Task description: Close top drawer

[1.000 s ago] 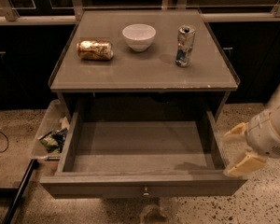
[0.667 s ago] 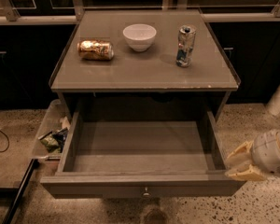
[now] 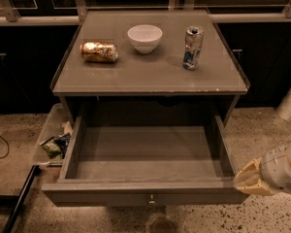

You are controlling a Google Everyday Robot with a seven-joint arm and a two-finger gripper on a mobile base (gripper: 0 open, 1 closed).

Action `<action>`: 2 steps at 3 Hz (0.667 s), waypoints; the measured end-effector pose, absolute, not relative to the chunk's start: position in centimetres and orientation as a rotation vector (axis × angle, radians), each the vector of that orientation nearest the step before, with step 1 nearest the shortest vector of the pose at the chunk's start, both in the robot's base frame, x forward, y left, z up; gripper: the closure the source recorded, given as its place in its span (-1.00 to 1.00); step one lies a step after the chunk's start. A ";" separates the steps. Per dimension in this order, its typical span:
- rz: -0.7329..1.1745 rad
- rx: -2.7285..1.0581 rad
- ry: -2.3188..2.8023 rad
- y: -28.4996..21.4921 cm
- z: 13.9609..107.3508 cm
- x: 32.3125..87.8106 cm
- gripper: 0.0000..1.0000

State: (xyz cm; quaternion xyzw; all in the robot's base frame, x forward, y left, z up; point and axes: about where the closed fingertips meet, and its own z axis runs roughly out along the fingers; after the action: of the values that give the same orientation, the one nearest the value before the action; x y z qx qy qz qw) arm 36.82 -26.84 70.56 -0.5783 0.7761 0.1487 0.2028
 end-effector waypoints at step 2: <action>0.464 -1.570 2.026 -24.7 69.0 35.9 1.00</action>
Offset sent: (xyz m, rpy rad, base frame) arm -0.0123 0.0405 -0.0274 0.2146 -0.1491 0.0519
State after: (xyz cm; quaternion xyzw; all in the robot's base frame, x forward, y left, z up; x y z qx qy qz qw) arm 35.88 -24.75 68.97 -0.5813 0.7498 0.1719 0.2651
